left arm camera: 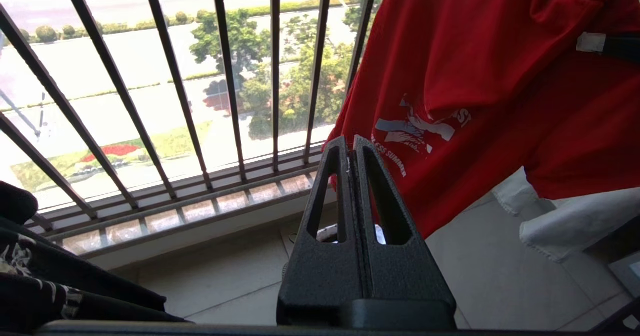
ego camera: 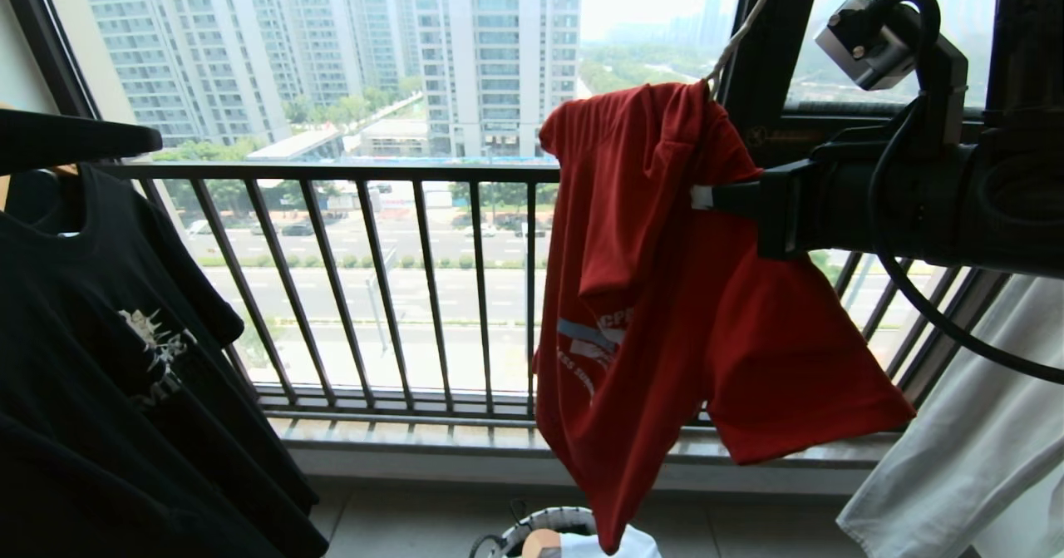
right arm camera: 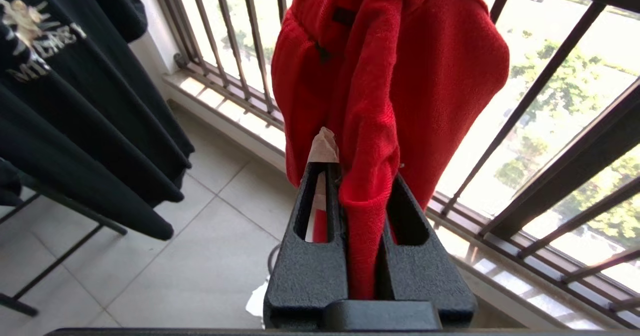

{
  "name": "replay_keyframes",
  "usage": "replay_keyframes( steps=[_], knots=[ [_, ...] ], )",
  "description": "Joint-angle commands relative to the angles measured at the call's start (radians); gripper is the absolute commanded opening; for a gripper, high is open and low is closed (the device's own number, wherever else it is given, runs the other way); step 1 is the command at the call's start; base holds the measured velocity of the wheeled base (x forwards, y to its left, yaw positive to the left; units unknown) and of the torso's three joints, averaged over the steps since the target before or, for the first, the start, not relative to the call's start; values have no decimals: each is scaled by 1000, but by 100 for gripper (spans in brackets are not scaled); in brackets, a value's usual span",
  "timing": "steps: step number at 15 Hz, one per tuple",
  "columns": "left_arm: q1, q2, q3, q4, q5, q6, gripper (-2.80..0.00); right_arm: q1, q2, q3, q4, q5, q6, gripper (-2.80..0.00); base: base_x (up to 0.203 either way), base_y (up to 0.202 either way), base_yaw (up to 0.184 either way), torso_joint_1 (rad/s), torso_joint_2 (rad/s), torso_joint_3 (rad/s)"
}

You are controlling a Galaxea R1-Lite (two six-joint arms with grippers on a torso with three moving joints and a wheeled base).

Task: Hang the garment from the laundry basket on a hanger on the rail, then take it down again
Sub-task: Hang the clothes rack on the clothesline

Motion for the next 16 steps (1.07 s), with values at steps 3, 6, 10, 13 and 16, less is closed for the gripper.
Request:
replay_keyframes(
  steps=[3, 6, 10, 13, 16],
  knots=[
    [0, 0, 0, 4, -2, 0, -280, 0, -34, 21, 4, 0, 2, 0, 0, 0, 0, 0, 0, 0],
    [0, 0, 0, 4, -2, 1, -280, 0, -75, 92, 0, -2, 4, 0, 0, 0, 0, 0, 0, 0],
    [0, -1, 5, 4, -2, 4, -280, -3, -172, 209, -4, -4, 7, 0, 0, 0, 0, 0, 0, 0],
    [0, -4, 6, 4, -4, 4, -280, -50, -214, 307, -7, -1, 9, 0, 0, 0, 0, 0, 0, 0],
    [0, -7, 6, 4, -4, 4, -280, -84, -223, 384, -62, 2, 10, 0, 0, 0, 0, 0, 0, 0]
  ],
)
